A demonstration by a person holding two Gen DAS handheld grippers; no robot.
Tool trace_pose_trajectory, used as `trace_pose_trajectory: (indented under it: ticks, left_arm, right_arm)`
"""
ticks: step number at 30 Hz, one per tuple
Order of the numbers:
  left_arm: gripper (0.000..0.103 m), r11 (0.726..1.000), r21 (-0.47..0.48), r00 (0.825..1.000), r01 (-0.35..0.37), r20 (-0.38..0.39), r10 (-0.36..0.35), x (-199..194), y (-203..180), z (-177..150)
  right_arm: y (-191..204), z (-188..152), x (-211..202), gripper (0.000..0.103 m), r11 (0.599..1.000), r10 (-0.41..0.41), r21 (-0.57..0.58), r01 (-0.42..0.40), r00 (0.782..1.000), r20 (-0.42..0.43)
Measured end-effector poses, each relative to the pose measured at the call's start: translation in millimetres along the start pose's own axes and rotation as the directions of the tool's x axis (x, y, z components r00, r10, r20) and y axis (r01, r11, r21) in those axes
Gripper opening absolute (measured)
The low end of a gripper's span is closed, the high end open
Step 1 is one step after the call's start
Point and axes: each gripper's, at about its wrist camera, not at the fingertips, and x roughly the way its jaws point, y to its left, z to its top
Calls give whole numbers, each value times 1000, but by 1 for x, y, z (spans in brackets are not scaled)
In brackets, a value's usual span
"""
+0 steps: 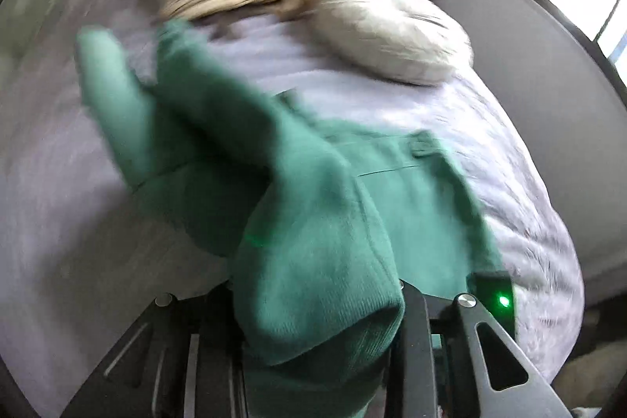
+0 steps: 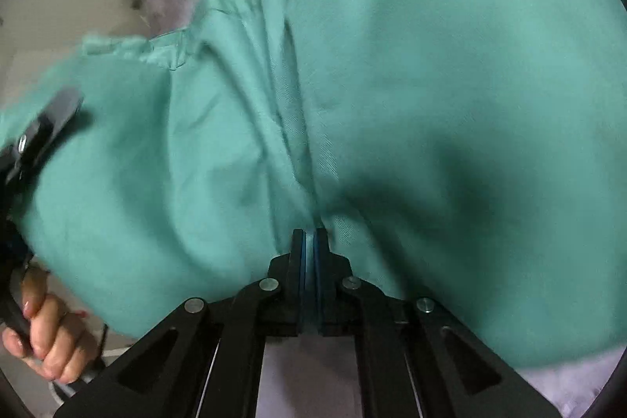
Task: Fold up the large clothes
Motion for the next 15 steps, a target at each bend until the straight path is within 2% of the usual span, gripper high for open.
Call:
trace_pose_trajectory:
  ticks: [3,6,7,9,11,12,13,14,15]
  left_arm:
    - [33,990,140,1000,21,6,-22,16,-65,13]
    - [34,966,256,999,43,-28,-37,57,-124,11]
    - [35,960,277,998,38,-50,-25,73,-136,7]
    - [37,954,300,991,-7,-127,47,108,-156,-1]
    - [40,959,280,986,-40,-145,83,117,-160,-7]
    - [52,965,262,990,-32,-126,67,108,-156,-9]
    - [59,971,238,993,-1,-117,30,98,-153,-8]
    - [72,977,206,994,46,-106,-25,84,-147,-5]
    - [80,981,170,993,94,-86,-80,68,-141,-3]
  right_arm:
    - [-23,-2,-60,4,999,22,31,-26,994,111]
    - [-65,-3,-126,8,994,12,101,-39,968,249]
    - [-75,-3,-132,8,992,13,120,-46,966,260]
    - [-101,-4,-139,8,983,15,176,-60,968,250]
    - [-122,-6,-139,8,971,50,216,-102,971,235]
    - [-128,-8,-138,8,967,63,227,-117,970,233]
    - [-135,-10,-139,8,960,89,240,-147,967,237]
    - [-139,-11,-140,8,954,107,247,-168,964,243]
    - [-141,-12,-141,8,951,117,251,-181,962,247]
